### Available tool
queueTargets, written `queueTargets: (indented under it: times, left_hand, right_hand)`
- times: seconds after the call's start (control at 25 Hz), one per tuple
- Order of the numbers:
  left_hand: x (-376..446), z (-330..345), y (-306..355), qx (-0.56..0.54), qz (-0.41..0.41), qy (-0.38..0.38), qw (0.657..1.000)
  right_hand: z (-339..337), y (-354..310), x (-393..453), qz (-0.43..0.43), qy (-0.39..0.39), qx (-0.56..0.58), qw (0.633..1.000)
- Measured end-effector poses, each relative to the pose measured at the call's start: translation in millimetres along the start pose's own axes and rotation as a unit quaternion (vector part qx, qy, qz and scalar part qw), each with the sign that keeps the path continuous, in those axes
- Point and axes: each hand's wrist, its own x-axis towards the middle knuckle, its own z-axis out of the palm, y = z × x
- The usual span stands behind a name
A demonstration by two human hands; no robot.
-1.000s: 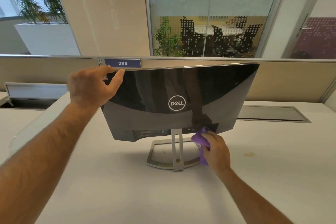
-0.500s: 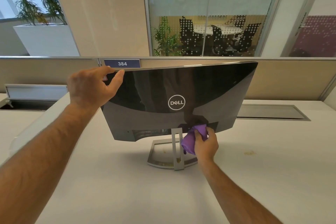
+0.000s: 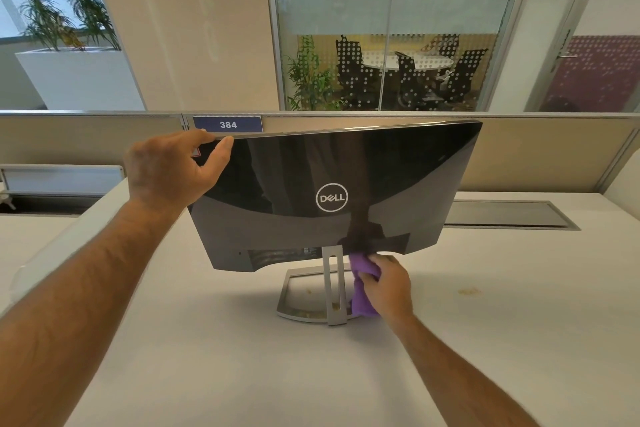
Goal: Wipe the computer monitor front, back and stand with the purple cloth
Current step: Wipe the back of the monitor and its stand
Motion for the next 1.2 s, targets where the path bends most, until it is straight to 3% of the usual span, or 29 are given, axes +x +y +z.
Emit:
queueTargets:
  times: [0.08,0.16,0.24,0.4,0.6,0.76,0.88,0.96,1.04,1.12,1.2]
  left_hand:
    - [0,0,0,0.004,0.001,-0.001,1.0]
    - [0,1,-1,0.005,-0.001,-0.002,1.0]
    - [1,0,-1,0.003,-0.002,-0.003,1.0]
    - [0,0,-2,0.002,-0.002,-0.007,1.0]
    - [0,1,-2,0.002,-0.009,-0.007,1.0]
    - [1,0,-1,0.0,-0.005,-0.01,1.0]
    - [0,-1,-2,0.002,-0.003,-0.009,1.0]
    - [-1,-2,-2,-0.003,0.007,-0.007,1.0]
    - [-1,-3,-2,-0.005,0.013,-0.008,1.0]
    - [-1,-3,-3,-0.003,0.011,-0.011,1.0]
    - [0,-3,-3,-0.001,0.009,-0.013,1.0]
  right_hand:
    - [-3,-2,1,0.076,0.115,0.113,0.984]
    - [-3,-11,7,0.123,0.157,0.193,0.961]
    - [0,-15,12,0.109,0.139,0.185,0.967]
    - [8,-8,7,0.018,-0.065,-0.014,0.998]
    - [6,-17,-43,-0.012,0.099,0.174,0.98]
    - [48,-43,-75,-0.109,0.036,0.18,0.977]
    - [80,-71,-73,-0.176,0.016,0.121,0.977]
    - [95,-79,-65,-0.327,0.018,-0.012,0.945]
    - [99,-85,-56,-0.482,-0.019,-0.172,0.859]
    - [98,-96,-44,-0.546,-0.03,-0.277,0.79]
    - [99,-104,-34,-0.553,-0.006,-0.324,0.768]
